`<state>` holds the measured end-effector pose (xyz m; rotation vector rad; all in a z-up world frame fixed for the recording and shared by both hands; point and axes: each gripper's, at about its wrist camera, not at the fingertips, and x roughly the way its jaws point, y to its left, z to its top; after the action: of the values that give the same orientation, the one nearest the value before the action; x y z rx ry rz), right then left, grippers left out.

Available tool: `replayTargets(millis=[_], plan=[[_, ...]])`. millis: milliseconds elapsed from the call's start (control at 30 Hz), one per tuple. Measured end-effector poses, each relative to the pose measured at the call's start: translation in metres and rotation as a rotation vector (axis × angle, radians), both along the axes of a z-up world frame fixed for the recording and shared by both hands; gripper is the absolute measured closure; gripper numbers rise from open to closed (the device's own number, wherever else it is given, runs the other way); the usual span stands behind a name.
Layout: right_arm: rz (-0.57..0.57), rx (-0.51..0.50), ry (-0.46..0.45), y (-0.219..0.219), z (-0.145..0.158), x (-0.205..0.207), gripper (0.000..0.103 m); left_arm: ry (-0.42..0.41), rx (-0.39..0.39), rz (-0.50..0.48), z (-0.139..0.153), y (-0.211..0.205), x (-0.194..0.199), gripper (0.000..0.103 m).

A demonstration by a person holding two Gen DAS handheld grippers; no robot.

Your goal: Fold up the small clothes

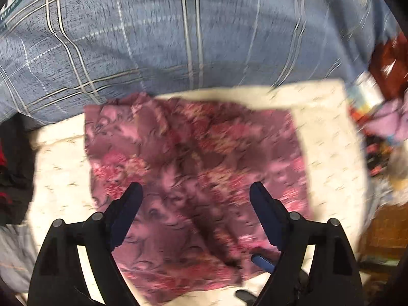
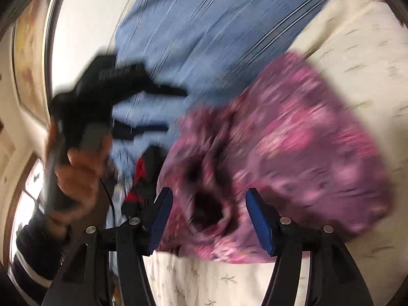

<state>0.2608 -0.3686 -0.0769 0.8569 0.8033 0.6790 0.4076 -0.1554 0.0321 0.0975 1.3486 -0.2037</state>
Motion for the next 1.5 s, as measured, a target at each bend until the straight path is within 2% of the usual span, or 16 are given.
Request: replayTargets(millis=[233,300,333,400,433,500,733,967,1100,1133,1167,1233,1267,1333,1433,1500], plan=[[0.035,-0.102,-0.079,0.036,0.004,0.001,0.038,0.095,0.169,0.010,-0.058,-0.006,0.004,0.018],[0.034,-0.098,-0.085,0.038,0.002,0.004,0.038,0.105,0.219,0.029,-0.072,-0.002,0.005,0.036],[0.033,-0.106,-0.090,0.039,0.001,0.005,0.041,0.093,0.229,0.038,-0.075,0.002,0.005,0.054],[0.050,-0.134,-0.099,0.044,0.002,0.008,0.062,0.053,0.187,0.053,-0.070,0.011,0.001,0.076],[0.070,-0.148,-0.102,0.046,0.001,0.009,0.092,0.036,0.148,0.059,-0.062,0.017,-0.002,0.090],[0.080,-0.125,-0.098,0.047,0.000,0.009,0.092,0.001,0.074,0.073,-0.049,0.026,-0.006,0.101],[-0.079,0.082,-0.105,-0.026,0.020,-0.010,0.096,-0.062,-0.157,0.018,-0.008,-0.010,-0.023,0.100],[-0.179,0.157,0.155,-0.083,-0.039,-0.011,0.096,0.030,-0.172,-0.030,-0.059,-0.075,-0.024,0.100],[-0.169,0.139,0.213,-0.083,-0.046,-0.007,0.089,-0.023,-0.303,0.013,-0.027,-0.038,-0.029,0.097],[-0.187,0.121,0.203,-0.085,-0.042,-0.006,0.083,-0.060,-0.358,0.032,-0.011,-0.017,-0.031,0.084],[-0.215,0.102,0.178,-0.086,-0.034,-0.003,0.079,-0.086,-0.389,0.045,-0.002,-0.002,-0.034,0.058],[-0.292,0.077,0.088,-0.100,-0.010,-0.010,0.069,-0.183,-0.388,0.116,0.018,0.044,-0.042,0.023],[-0.312,0.079,0.050,-0.102,-0.003,-0.008,0.055,-0.226,-0.376,0.137,0.020,0.064,-0.044,0.021],[-0.312,0.092,0.002,-0.102,0.009,0.006,0.042,-0.235,-0.354,0.161,0.016,0.093,-0.046,0.021],[-0.191,0.087,-0.006,-0.085,0.016,0.054,0.042,-0.148,-0.407,0.248,-0.013,0.131,-0.046,0.021],[-0.133,-0.010,0.059,-0.067,0.010,0.097,0.042,-0.090,-0.453,0.278,-0.033,0.140,-0.047,0.021]])
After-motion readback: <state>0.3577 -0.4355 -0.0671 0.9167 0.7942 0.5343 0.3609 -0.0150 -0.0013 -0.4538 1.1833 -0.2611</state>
